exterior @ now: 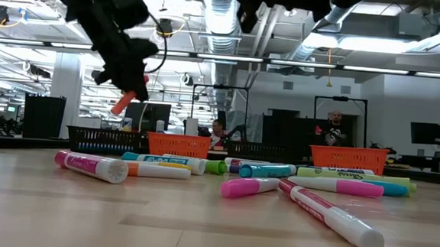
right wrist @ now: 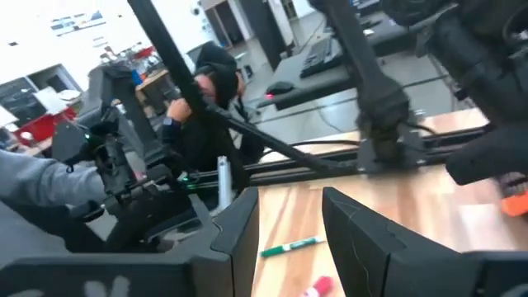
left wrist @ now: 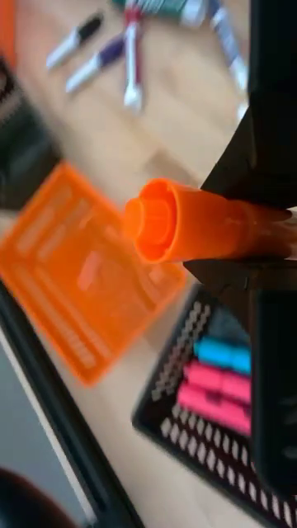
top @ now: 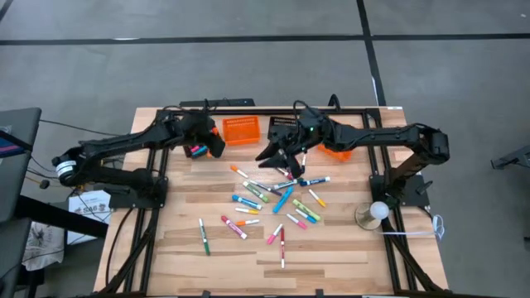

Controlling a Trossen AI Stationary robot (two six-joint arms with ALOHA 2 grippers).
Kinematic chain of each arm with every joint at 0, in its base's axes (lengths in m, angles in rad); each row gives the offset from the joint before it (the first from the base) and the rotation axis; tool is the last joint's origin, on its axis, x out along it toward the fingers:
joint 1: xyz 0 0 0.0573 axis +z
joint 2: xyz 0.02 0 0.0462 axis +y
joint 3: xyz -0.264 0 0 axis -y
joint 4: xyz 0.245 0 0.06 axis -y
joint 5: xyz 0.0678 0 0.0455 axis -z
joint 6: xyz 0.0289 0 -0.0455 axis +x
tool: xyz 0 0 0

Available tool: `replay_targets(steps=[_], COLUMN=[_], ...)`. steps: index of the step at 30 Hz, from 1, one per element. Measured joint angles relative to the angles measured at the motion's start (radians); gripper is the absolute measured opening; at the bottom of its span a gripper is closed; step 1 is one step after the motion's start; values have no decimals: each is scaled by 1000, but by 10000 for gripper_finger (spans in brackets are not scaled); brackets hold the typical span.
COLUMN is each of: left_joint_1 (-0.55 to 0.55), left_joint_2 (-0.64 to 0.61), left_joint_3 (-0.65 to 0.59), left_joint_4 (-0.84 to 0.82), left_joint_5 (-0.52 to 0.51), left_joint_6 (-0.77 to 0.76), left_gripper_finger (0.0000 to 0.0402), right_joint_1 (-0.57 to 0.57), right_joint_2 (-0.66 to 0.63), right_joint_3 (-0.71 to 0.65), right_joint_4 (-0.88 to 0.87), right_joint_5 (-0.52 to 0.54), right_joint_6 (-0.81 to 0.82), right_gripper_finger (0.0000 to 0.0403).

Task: Pick & Place Markers
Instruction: Put the orange highlighter pen into the left black bin

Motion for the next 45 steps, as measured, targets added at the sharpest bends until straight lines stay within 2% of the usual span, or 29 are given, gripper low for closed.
replay_targets(steps=[6,10,19,25,33,45], left_joint_1=[100,152,236,256,252,252], left_joint_2=[85,152,279,344,406,459], left_joint_3=[8,69,246,251,251,251], left_joint_4=[-3,-23,-233,-342,-377,-393], left_joint_5=[0,0,-8,-33,-51,-41], left_joint_6=[17,78,282,356,439,468], left_gripper_finger=[58,58,58,58,58,63], right_joint_1=[-65,-107,-177,-201,-212,-218], right_joint_2=[-3,-3,-2,-2,-1,-1], right_joint_3=[0,0,0,0,0,0], right_joint_4=[0,0,1,1,1,1], right_joint_5=[-6,-5,-82,-84,-86,-86], right_joint_6=[-29,-47,-47,-62,-71,-73], right_gripper_finger=[123,123,123,123,123,123])
